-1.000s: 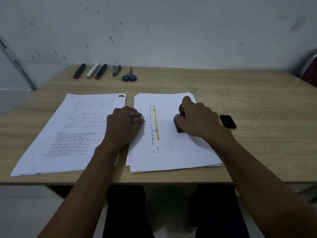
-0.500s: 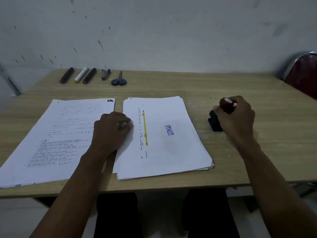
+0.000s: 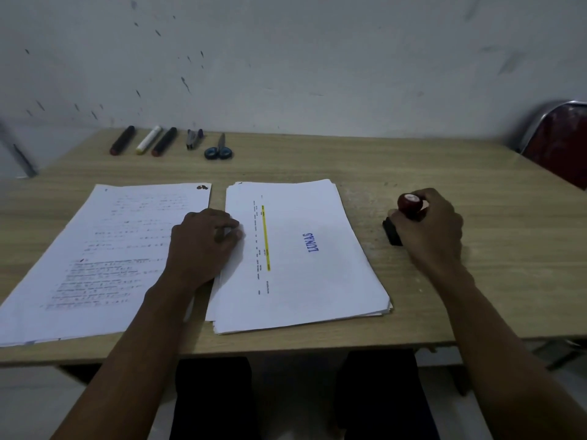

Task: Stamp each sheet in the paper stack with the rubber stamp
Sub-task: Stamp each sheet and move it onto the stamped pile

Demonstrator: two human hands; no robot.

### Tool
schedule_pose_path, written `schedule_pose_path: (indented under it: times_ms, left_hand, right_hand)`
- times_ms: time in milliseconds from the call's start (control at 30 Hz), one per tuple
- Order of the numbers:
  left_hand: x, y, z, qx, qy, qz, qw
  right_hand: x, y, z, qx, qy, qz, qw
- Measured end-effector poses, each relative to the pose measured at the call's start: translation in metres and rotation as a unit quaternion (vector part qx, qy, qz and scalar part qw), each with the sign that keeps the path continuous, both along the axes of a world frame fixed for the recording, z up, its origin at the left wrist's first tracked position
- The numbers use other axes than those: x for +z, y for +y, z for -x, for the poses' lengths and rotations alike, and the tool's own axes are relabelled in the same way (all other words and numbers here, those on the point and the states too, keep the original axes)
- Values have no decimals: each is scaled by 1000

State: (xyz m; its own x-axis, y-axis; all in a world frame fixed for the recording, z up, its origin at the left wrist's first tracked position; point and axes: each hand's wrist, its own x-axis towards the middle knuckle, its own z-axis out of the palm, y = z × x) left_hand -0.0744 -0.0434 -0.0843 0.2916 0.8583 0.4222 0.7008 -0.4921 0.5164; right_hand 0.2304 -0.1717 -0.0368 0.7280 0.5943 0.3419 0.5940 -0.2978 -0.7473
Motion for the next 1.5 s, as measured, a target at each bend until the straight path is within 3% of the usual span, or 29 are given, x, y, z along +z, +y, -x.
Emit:
schedule_pose_path:
  times_ms: [200, 367, 600, 733, 867, 1367, 1500]
  left_hand:
    - [4, -5, -3, 39, -12, 3, 999]
    - [15, -14, -11, 102, 54, 42, 992]
    - [28, -13, -19, 140, -23, 132, 981]
    - [33, -14, -24, 170, -52, 143, 974]
    - [35, -18, -27, 163, -156, 106, 969]
    - [44, -22, -19, 131, -187, 84, 970]
    - [56, -21, -14, 97, -297, 161, 936]
  right_hand:
    - [-2, -1, -1, 19, -8, -2, 1000]
    - [-4, -3, -4, 23, -6, 18, 1000]
    - [-4, -23, 22, -58, -31, -13, 998]
    - [-12, -28, 40, 11, -17, 43, 999]
    - [-18, -23, 51, 80, -19, 71, 994]
    - [-9, -18, 68, 89, -23, 68, 993]
    - [-6, -13, 70, 101, 16, 39, 994]
